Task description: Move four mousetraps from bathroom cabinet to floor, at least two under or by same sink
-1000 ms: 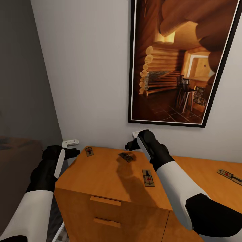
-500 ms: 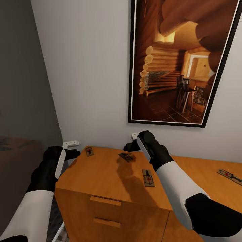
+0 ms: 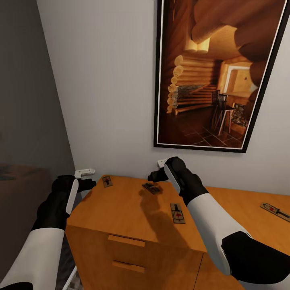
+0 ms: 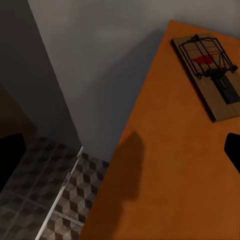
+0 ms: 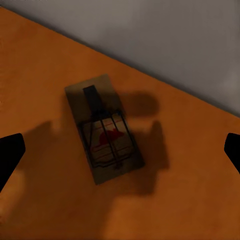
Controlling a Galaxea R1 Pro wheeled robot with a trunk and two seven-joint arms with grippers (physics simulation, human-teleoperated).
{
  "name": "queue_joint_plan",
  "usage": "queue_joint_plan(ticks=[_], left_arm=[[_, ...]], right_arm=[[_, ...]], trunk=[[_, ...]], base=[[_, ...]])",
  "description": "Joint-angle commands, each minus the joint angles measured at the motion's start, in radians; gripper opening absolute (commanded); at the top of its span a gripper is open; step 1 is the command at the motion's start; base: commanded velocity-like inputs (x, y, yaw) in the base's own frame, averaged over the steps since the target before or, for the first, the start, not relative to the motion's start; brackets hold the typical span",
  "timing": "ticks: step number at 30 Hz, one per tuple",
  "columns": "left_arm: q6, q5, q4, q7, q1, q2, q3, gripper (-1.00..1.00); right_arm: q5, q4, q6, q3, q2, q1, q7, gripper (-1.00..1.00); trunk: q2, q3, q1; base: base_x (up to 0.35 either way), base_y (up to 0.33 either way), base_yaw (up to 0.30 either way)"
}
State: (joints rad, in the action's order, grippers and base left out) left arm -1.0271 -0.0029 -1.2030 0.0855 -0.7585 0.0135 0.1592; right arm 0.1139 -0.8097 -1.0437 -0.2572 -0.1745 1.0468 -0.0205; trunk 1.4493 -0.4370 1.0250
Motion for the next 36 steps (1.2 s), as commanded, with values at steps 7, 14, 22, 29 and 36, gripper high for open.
queue_joint_plan(ticks=[7,14,22,29,36], left_arm=[[-0.004,0.000,0.001,0.002,-0.001,0.000,-0.002,1.00],[-0.004,0.000,0.001,0.003,0.000,-0.001,-0.003,1.00],[-0.006,0.001,0.001,0.003,0.000,-0.001,-0.004,1.00],[-0.006,0.002,0.002,0.003,-0.001,0.000,-0.004,1.00],[-0.005,0.004,0.002,0.003,-0.001,-0.001,-0.004,1.00]], right_arm=[[0.003,-0.004,-0.004,-0.001,0.000,0.001,0.001,1.00],[0.001,-0.009,-0.004,-0.001,0.000,0.000,0.001,1.00],[-0.006,-0.011,-0.004,-0.001,0.000,0.001,0.002,1.00],[-0.010,-0.012,-0.004,-0.001,0.000,0.001,0.003,1.00],[-0.011,-0.012,-0.004,-0.002,0.000,0.000,0.006,1.00]], trunk=[[0.001,-0.001,0.000],[0.001,-0.001,0.000],[0.001,-0.001,0.000],[0.001,-0.001,0.000],[0.001,-0.001,0.000]], base=[[0.000,0.000,0.000],[0.000,0.000,0.000],[0.033,0.000,0.000],[0.161,0.000,0.000],[0.077,0.000,0.000]])
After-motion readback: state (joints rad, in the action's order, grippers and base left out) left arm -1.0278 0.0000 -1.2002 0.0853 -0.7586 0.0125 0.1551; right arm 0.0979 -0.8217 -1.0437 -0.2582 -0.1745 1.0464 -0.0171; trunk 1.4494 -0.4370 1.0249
